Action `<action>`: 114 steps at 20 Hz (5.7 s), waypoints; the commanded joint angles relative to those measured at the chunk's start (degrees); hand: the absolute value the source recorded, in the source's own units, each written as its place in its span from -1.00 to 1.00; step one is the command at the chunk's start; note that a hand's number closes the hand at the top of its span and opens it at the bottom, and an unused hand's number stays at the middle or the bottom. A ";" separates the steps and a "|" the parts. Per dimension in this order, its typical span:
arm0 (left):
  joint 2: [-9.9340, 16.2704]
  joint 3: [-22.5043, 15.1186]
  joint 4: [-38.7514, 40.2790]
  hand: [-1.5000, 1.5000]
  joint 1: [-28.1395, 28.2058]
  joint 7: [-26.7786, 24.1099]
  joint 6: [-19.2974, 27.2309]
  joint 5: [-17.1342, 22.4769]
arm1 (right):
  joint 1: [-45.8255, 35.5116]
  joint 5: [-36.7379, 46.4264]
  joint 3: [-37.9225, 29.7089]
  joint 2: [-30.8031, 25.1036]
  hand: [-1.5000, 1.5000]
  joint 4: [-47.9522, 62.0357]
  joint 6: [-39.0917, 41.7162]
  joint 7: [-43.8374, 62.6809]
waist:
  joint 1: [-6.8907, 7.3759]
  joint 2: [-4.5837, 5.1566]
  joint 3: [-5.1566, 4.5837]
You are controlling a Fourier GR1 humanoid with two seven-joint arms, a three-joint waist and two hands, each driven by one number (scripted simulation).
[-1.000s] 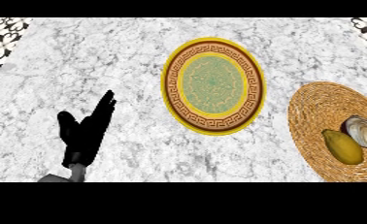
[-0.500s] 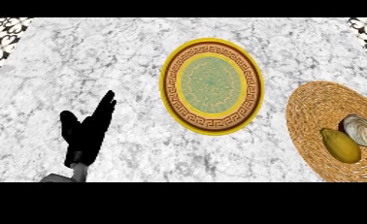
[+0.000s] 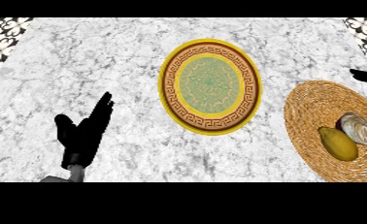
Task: Pick the lemon from the placemat and place it in the plate
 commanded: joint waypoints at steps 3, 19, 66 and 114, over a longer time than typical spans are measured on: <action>-2.35 -1.29 -0.95 0.00 1.84 3.22 2.56 -2.04 | 3.68 2.81 2.17 1.79 -1.00 -2.75 2.47 0.54 | -0.08 0.43 -0.41; -3.73 1.31 0.04 0.00 4.86 1.43 -1.92 -4.37 | 7.46 13.24 0.24 8.33 -1.00 -7.01 -3.56 5.85 | 0.04 0.43 -0.42; -5.86 5.08 0.53 0.00 1.28 4.75 -5.45 -7.44 | -7.15 42.32 5.81 57.09 1.00 -21.15 -45.47 70.19 | 1.66 -0.89 -0.61; -7.10 6.86 0.09 0.00 0.27 4.55 -6.73 -7.97 | -22.37 36.36 5.89 57.20 -1.00 15.69 -95.66 82.81 | 1.37 1.02 -0.27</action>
